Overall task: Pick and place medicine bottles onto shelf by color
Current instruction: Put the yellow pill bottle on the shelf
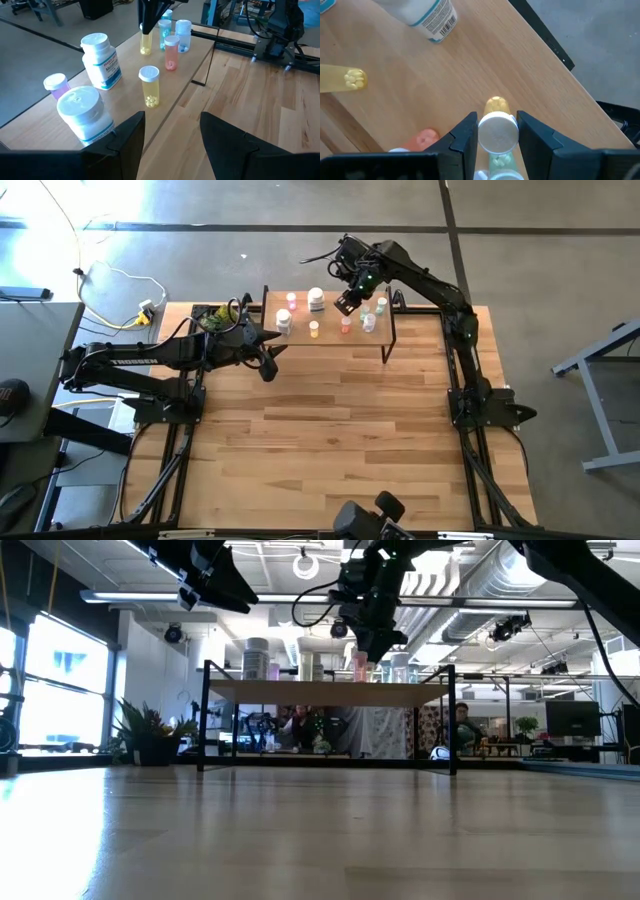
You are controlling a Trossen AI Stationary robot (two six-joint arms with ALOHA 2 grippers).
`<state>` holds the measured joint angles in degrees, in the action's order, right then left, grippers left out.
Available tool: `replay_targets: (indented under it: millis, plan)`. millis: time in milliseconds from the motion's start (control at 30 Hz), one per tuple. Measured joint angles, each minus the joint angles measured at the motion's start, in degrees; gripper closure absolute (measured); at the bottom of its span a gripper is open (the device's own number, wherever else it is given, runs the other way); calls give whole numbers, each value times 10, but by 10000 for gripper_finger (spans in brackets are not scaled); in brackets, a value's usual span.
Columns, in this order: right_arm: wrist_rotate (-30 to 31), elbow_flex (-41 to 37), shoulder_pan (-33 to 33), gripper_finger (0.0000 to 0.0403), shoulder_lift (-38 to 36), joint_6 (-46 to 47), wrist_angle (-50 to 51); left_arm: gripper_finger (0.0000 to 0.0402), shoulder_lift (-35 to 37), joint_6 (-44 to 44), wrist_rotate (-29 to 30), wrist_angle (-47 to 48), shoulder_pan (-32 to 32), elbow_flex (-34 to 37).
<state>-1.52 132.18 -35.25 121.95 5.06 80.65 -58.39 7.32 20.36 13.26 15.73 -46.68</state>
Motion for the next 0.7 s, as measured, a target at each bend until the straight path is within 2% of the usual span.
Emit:
replay_targets:
  millis: [333,600,700]
  plan:
    - [0,0,0,290,0,-7,1,220,0,0,0,0,0,0]
    - [0,0,0,254,0,-17,-16,220,0,0,0,0,0,0]
    - [20,0,0,244,0,-17,-17,220,0,0,0,0,0,0]
